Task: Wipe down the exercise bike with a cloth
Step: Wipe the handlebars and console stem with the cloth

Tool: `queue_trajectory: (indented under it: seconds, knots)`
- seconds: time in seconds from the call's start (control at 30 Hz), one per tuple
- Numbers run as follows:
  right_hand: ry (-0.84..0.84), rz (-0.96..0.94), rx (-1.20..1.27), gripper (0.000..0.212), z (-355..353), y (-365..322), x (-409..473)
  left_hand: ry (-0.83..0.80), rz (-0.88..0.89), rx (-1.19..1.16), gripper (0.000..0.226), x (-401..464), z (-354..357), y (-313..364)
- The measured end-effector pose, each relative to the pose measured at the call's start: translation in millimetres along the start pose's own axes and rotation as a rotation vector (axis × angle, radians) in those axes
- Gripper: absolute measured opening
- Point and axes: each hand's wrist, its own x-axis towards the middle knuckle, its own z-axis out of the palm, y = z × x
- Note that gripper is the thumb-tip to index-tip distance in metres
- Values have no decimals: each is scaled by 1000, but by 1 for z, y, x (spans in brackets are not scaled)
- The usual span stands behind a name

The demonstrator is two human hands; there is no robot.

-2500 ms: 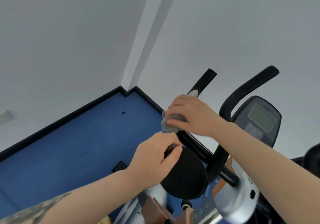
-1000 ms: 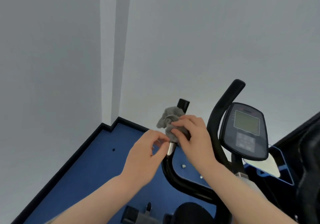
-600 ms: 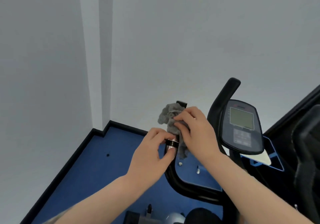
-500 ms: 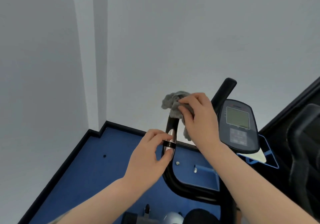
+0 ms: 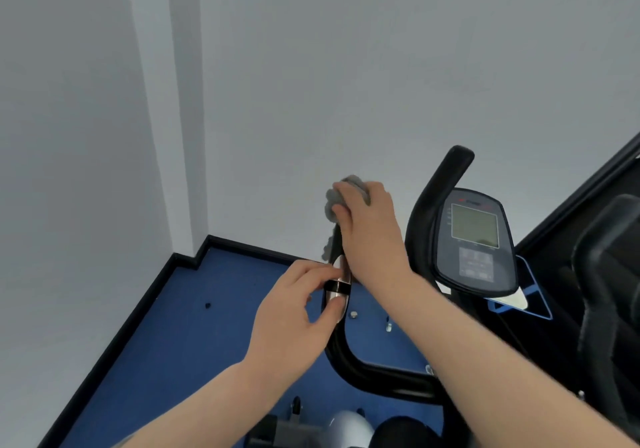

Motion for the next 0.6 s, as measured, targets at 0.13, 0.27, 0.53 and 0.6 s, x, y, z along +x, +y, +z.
queue_trajectory:
  seconds: [0.13,0.27,0.53,0.6]
  knots:
    - [-23,105,302,22,0,-4,12,-10,-6,15,28,3,-1,-1]
    - [197,319,589,38,15,-20,-12,-25,33,15,34,1,-4,0]
    - [217,469,721,42,6,-9,-57,-40,39,38,32,0,-6,-6]
    - [187,496,638,36,3,-2,-53,-21,34,36,31,0,-4,-7]
